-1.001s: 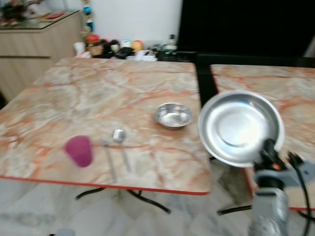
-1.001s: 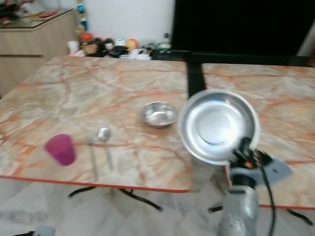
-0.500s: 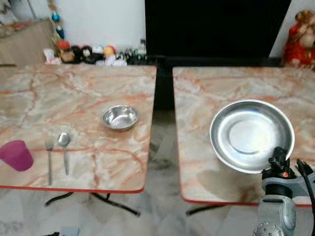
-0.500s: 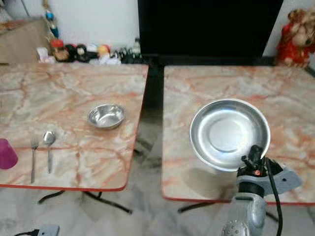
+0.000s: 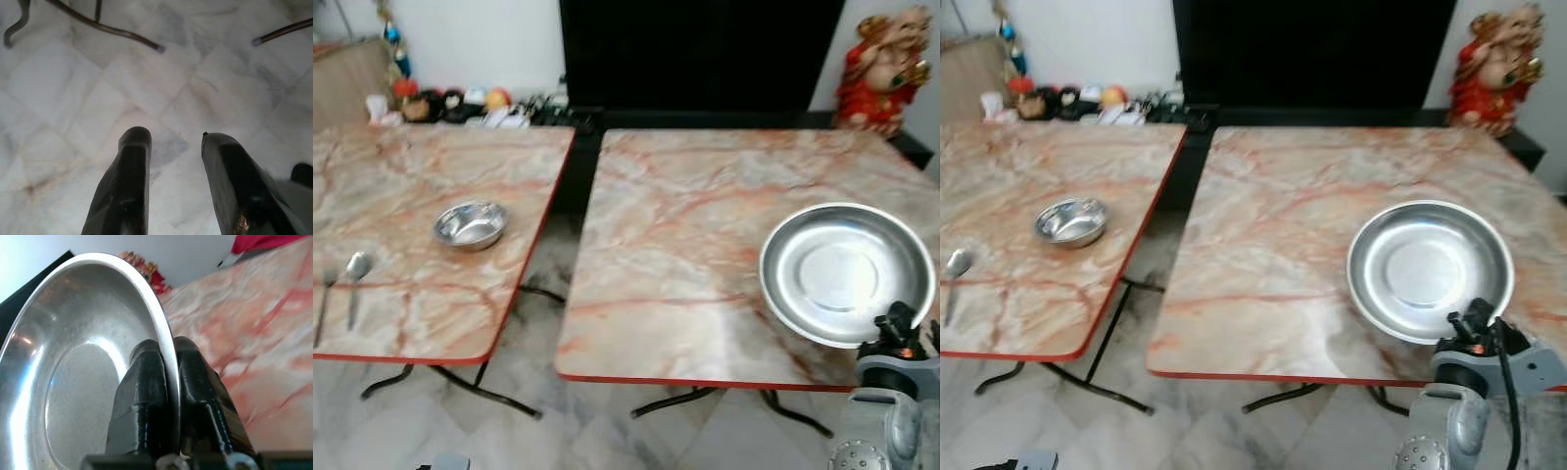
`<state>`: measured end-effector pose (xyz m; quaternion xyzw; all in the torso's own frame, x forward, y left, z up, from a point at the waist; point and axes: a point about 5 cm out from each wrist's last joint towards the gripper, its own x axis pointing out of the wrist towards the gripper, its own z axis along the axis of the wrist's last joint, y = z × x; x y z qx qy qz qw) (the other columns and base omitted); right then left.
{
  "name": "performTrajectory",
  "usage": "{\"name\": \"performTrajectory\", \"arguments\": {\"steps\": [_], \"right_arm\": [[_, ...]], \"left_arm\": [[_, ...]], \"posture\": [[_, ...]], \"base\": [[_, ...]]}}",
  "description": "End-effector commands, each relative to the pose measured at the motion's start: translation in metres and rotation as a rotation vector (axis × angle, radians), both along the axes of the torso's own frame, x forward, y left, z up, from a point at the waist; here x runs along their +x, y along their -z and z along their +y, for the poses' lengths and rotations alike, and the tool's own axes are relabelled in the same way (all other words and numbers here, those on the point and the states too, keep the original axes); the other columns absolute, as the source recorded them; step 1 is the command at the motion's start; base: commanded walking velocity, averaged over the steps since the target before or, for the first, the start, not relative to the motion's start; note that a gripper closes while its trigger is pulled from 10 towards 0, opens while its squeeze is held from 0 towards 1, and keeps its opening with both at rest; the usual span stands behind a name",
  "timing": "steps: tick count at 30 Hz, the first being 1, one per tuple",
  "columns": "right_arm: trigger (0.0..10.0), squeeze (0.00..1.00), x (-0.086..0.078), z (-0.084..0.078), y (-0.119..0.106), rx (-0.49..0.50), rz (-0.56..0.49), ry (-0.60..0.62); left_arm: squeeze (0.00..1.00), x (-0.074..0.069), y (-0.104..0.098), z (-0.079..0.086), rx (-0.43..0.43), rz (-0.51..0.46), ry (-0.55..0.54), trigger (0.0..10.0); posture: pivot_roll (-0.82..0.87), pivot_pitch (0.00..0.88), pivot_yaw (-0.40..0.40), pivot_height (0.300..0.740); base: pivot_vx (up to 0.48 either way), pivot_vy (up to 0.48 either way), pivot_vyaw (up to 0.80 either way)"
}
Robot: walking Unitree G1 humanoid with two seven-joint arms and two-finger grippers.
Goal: Setting the table
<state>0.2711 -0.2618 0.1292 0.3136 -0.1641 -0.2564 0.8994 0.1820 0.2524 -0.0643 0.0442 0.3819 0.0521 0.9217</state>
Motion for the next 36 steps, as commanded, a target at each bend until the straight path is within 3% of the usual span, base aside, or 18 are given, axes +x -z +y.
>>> {"name": "performTrajectory", "arguments": {"steps": [1,11,18,22,36], "right_arm": [[10.0,0.00,0.000,-0.001,0.001,0.039,0.008,0.046],[10.0,0.00,-0.003,-0.020,0.004,0.074,0.050,0.181],[10.0,0.00,0.002,-0.019,0.009,0.107,0.104,0.194],[10.0,0.00,0.002,-0.017,0.030,0.192,0.246,0.240],[10.0,0.00,0.013,-0.004,0.030,0.229,0.243,0.193]], "left_arm": [[0.00,-0.007,0.001,0.009,0.018,0.025,-0.019,10.0],[0.00,-0.008,0.001,0.009,0.019,0.030,-0.013,10.0],[0.00,-0.008,0.001,0.009,0.020,0.033,-0.009,10.0],[0.00,-0.008,0.002,0.008,0.018,0.037,0.001,10.0],[0.00,-0.007,0.001,0.008,0.023,0.033,0.003,10.0]], "posture": [[-0.04,0.058,0.011,0.740],[-0.04,0.051,0.013,0.740],[-0.04,0.042,0.009,0.740],[-0.03,0.034,0.005,0.740],[-0.02,0.043,0.007,0.740]], "base": [[0.000,0.000,0.00],[0.000,0.000,0.00],[0.000,0.000,0.00],[0.000,0.000,0.00],[0.000,0.000,0.00]]}}
